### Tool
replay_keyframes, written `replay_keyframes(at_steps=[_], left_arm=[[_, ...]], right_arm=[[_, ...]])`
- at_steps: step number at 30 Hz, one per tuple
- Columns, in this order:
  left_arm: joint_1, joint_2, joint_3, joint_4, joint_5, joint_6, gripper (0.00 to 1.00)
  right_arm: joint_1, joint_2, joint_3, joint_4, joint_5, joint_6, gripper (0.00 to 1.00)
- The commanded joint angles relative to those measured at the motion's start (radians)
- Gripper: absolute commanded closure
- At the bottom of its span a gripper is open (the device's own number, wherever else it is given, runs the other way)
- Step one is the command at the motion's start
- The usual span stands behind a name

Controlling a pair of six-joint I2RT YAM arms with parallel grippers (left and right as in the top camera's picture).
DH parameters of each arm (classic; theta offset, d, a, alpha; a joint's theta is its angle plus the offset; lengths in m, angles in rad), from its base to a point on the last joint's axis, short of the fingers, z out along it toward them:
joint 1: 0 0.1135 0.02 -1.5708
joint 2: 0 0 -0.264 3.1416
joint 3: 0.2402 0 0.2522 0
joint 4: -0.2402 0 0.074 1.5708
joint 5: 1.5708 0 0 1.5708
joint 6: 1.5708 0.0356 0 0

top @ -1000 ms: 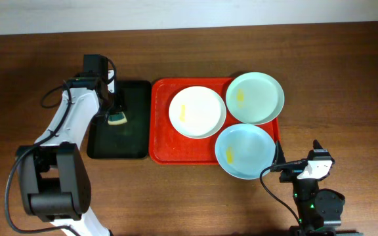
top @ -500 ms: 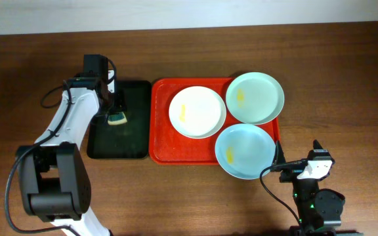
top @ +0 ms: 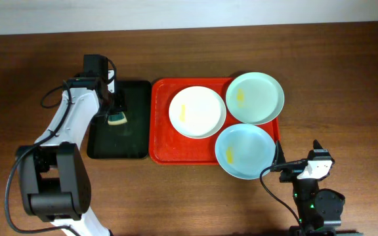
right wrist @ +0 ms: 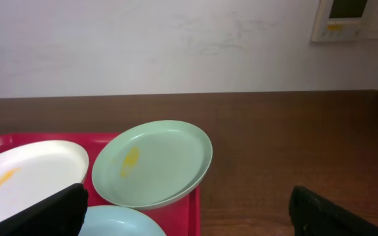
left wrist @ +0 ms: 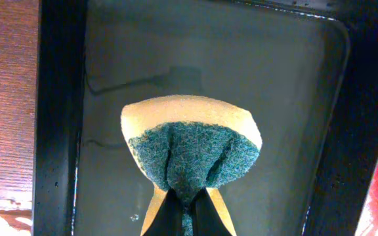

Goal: Clean dirty plates on tray and stack at the side
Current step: 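Lift the sponge with the left gripper above the black tray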

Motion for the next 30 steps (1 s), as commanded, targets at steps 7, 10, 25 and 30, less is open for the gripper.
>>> replay_keyframes(at_steps=[7,10,25,30], left_arm=[[-0.001,0.0,-0.003,0.002,0.0,0.017,1.0],[-0.001,0.0,-0.003,0.002,0.0,0.017,1.0],[-0.001,0.0,-0.005,0.003,0.001,0.035,1.0],[-0.001,0.0,-0.005,0.006,0.004,0.035,1.0]], right_arm=[[0.006,0.003,-0.006,-0.004,0.009,0.012,0.02],[0.006,0.003,-0.006,-0.004,0.009,0.012,0.02],[0.006,0.003,-0.006,-0.002,-0.003,0.012,0.02],[0.006,0.003,0.003,-0.001,-0.232,0.045,0.02]])
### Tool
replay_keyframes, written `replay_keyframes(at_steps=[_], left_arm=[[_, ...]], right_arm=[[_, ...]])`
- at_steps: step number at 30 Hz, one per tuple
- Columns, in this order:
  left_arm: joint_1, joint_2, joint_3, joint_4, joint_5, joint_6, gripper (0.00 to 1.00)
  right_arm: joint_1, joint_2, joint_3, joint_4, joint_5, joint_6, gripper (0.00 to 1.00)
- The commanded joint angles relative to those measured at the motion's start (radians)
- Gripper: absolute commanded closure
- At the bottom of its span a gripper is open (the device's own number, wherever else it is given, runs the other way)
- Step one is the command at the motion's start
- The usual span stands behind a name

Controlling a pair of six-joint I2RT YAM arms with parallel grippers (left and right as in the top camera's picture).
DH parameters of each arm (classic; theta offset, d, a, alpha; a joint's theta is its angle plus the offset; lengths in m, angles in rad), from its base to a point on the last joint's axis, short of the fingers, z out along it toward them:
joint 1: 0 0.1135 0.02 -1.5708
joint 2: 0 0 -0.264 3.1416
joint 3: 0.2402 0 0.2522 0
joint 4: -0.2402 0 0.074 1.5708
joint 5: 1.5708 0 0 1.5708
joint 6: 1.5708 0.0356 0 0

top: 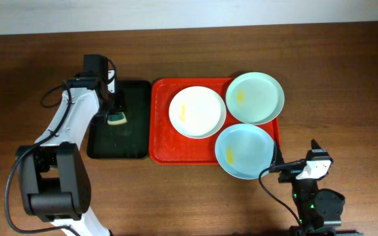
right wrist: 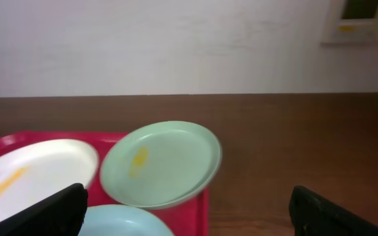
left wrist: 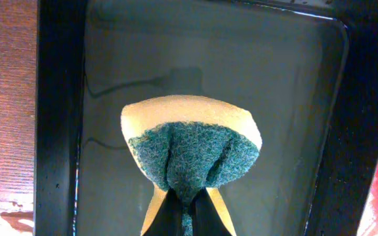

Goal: Clean dirty plates on tray and stack at the side
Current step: 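Lift the sponge with the left gripper above the black tray, then move the right gripper over the red tray between the plates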

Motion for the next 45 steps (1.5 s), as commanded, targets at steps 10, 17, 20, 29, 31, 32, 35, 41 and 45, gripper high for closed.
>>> replay_keyframes(at_steps=[10,17,20,29,31,32,35,41,45], left_arm=[[-0.001,0.0,-0.005,0.004,0.004,0.02,1.0],[-0.001,0.0,-0.005,0.005,0.004,0.02,1.0],[-0.001,0.0,-0.005,0.005,0.004,0.02,1.0],[-0.001,0.0,-0.005,0.006,0.004,0.02,1.0],[-0.001,0.0,-0.005,0.006,0.005,0.019,1.0],[-0.001,0.0,-0.005,0.006,0.005,0.019,1.0],[-0.001,0.0,-0.005,0.006,0.004,0.019,1.0],[-0.001,0.0,-0.005,0.007,0.005,0.019,1.0],[-0.001,0.0,-0.005,0.01,0.005,0.019,1.0]], right_arm=[[0.006,0.17,0.55,-0.283,-0.067,0.077,0.02],[0.006,0.705,1.159,-0.778,-0.055,0.074,0.02],[0.006,0.982,1.433,-1.033,-0.141,0.074,0.02],[0.018,1.468,1.581,-1.146,-0.532,0.129,0.77],[0.051,1.541,1.58,-1.159,-0.516,0.13,0.88],[0.078,1.58,1.58,-1.158,-0.488,0.13,0.92],[0.177,1.688,1.58,-1.133,-0.341,0.167,0.95],[0.317,1.846,1.58,-1.067,-0.134,0.225,0.66],[0.35,1.926,1.58,-0.973,-0.058,0.24,0.53]])
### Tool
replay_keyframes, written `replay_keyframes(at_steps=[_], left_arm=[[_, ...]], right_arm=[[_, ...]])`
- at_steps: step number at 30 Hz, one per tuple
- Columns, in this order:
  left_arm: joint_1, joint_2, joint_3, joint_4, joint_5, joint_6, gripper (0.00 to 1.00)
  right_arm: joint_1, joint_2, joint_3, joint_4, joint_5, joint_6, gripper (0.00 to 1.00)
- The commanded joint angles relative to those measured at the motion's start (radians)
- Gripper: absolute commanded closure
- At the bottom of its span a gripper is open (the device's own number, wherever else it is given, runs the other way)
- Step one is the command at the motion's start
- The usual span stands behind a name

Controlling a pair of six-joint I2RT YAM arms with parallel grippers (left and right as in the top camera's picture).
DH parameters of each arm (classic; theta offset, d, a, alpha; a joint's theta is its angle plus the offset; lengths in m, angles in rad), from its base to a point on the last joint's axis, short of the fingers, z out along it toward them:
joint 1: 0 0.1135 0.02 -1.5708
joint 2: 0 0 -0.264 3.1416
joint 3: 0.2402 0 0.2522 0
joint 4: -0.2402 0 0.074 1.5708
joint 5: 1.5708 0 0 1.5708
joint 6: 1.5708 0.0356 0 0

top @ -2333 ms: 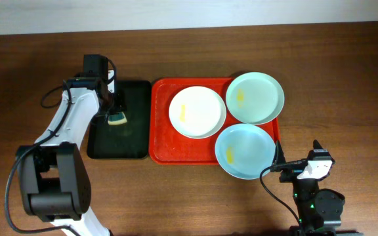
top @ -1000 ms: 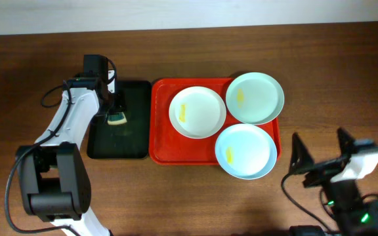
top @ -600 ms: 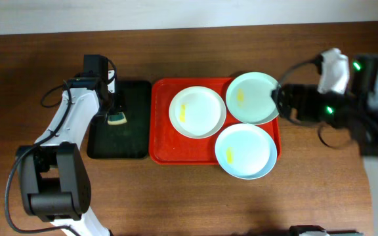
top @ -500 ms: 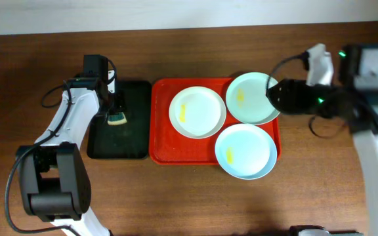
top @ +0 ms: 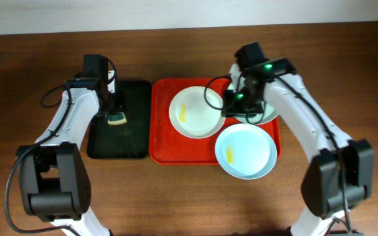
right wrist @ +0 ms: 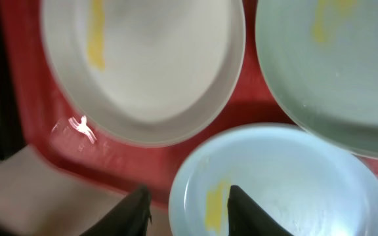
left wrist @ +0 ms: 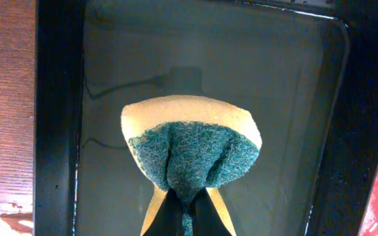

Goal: Clean dirty plates on tray and stack at the side
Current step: 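Move the right gripper over the red tray between the plates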

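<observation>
Three plates with yellow smears sit on the red tray (top: pixel 163 131): a white plate (top: pixel 197 111), a green plate (top: pixel 268 98) partly under my right arm, and a blue plate (top: pixel 245 151) overhanging the tray's front edge. My right gripper (right wrist: pixel 189 204) hangs open over the tray, its fingers (right wrist: pixel 137 208) either side of the blue plate's (right wrist: pixel 281 183) left rim. The white plate (right wrist: pixel 143 59) and green plate (right wrist: pixel 333 59) lie beyond it. My left gripper (left wrist: pixel 188 200) is shut on a yellow and green sponge (left wrist: pixel 189 147) above the black tray (left wrist: pixel 58 118).
The black tray (top: pixel 133 141) holds shallow water and stands directly left of the red tray. Brown table (top: pixel 346 78) stretches to the right of the red tray and along the front. A cable runs down my right arm above the plates.
My right arm was folded at the table's front right with its gripper facing across the table. Now it reaches over the red tray, open above the blue plate's rim. The left gripper and sponge are unchanged.
At both earlier moments my left gripper held the sponge over the black tray, and the right arm stayed near the front right edge, its view shifting slightly. The plates have kept their places. Now the right gripper is over the red tray.
</observation>
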Motion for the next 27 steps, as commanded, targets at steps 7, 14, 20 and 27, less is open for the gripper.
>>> replay_keyframes(at_steps=[7,14,20,27], left_arm=[[-0.001,0.0,-0.003,0.007,0.005,0.016,1.0],[-0.001,0.0,-0.003,0.01,0.004,0.016,1.0],[-0.001,0.0,-0.003,0.013,0.005,0.016,1.0],[-0.001,0.0,-0.003,0.013,0.005,0.016,1.0]], right_arm=[[0.017,0.131,0.01,0.169,0.161,0.053,0.73],[0.017,0.135,0.008,0.195,0.206,0.053,0.86],[0.023,0.135,-0.045,0.228,0.211,0.054,0.72],[0.026,0.135,-0.063,0.262,0.211,0.08,0.73]])
